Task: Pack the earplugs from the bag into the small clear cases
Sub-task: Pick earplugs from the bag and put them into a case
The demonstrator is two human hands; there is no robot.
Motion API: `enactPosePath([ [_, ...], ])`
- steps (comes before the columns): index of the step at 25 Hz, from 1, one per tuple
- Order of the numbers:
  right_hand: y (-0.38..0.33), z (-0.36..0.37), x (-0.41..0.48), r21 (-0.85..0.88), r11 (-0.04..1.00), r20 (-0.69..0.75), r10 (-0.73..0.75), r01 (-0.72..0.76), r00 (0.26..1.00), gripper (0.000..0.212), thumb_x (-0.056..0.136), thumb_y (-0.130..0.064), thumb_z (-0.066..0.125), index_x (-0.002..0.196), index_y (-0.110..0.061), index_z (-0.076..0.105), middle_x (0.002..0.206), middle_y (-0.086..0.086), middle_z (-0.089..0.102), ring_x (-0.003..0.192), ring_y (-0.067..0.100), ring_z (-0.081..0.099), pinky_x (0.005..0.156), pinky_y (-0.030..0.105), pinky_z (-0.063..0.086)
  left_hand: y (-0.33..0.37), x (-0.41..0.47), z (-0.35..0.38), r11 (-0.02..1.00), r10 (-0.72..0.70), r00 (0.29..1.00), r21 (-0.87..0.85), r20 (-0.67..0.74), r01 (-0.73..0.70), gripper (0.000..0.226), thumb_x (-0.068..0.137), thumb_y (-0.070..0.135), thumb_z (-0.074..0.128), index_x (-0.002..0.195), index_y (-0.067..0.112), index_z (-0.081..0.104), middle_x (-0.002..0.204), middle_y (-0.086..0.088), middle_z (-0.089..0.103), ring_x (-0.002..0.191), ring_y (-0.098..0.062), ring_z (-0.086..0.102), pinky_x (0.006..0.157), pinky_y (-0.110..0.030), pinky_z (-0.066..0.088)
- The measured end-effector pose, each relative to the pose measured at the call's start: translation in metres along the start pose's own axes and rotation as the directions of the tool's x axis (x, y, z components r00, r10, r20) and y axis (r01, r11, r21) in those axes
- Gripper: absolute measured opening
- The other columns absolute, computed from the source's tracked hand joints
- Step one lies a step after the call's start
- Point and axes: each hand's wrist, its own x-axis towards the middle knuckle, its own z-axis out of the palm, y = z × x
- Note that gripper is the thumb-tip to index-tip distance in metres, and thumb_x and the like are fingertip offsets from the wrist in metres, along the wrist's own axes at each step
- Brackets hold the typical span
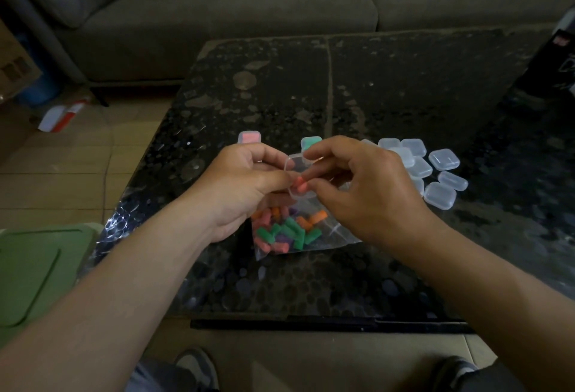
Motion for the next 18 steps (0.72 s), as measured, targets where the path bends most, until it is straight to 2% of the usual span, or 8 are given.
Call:
enactPosePath([
  [6, -0.004, 0.0, -0.002, 0.041, 0.998, -0.013, -0.044, 0.045, 0.999, 0.034, 0.089, -0.016, 0.072, 0.108, -0.04, 0.056, 0.084, -0.026, 0.067, 0.091, -0.013, 0.065, 0.085, 0.01, 0.052, 0.001, -0.001, 0.001, 1.0, 0.015, 1.0, -0.012, -0.018, -0.015, 0.021, 0.083, -0.002, 0.077, 0.099, 0.006, 0.067, 0.093, -0.015, 0.079, 0.085, -0.022, 0.077, 0.078, -0.038, 0.06],
  [10, -0.001, -0.002, 0.0, 0.057, 0.997, -0.082, -0.043, 0.048, 0.996, 0.027, 0.09, -0.012, 0.07, 0.112, -0.027, 0.066, 0.088, -0.022, 0.068, 0.091, -0.01, 0.066, 0.082, 0.01, 0.052, 0.005, -0.003, 0.003, 0.997, 0.013, 1.0, -0.079, -0.019, -0.014, 0.027, 0.077, -0.002, 0.08, 0.1, 0.003, 0.067, 0.094, -0.014, 0.078, 0.082, -0.021, 0.078, 0.064, -0.029, 0.061],
  [12, 0.001, -0.007, 0.002, 0.035, 0.999, -0.133, -0.036, 0.041, 0.99, 0.028, 0.09, -0.009, 0.069, 0.114, -0.023, 0.068, 0.092, -0.02, 0.066, 0.094, -0.005, 0.065, 0.081, 0.01, 0.052, 0.009, -0.004, 0.003, 0.996, 0.02, 0.999, -0.087, -0.025, -0.022, 0.035, 0.07, -0.001, 0.082, 0.101, 0.002, 0.068, 0.092, 0.0, 0.079, 0.083, -0.018, 0.078, 0.06, -0.025, 0.059],
  [14, 0.004, -0.013, 0.004, 0.011, 1.0, -0.108, -0.028, 0.029, 0.994, 0.036, 0.089, -0.011, 0.069, 0.122, -0.024, 0.064, 0.101, -0.017, 0.061, 0.098, -0.002, 0.061, 0.081, 0.01, 0.051, 0.011, -0.005, 0.001, 0.995, 0.033, 0.999, -0.089, -0.036, -0.036, 0.035, 0.073, -0.002, 0.081, 0.105, -0.001, 0.068, 0.094, 0.014, 0.075, 0.089, -0.018, 0.078, 0.06, -0.025, 0.059],
  [18, 0.007, -0.015, 0.004, -0.055, 0.995, 0.071, -0.074, 0.078, 0.995, 0.067, 0.084, -0.024, 0.075, 0.144, -0.032, 0.048, 0.124, -0.018, 0.049, 0.11, -0.003, 0.054, 0.083, 0.016, 0.054, 0.012, -0.007, -0.003, 0.989, 0.063, 0.998, -0.134, 0.014, -0.06, 0.036, 0.07, 0.004, 0.078, 0.105, -0.001, 0.069, 0.083, 0.016, 0.078, 0.086, -0.019, 0.078, 0.061, -0.025, 0.06],
])
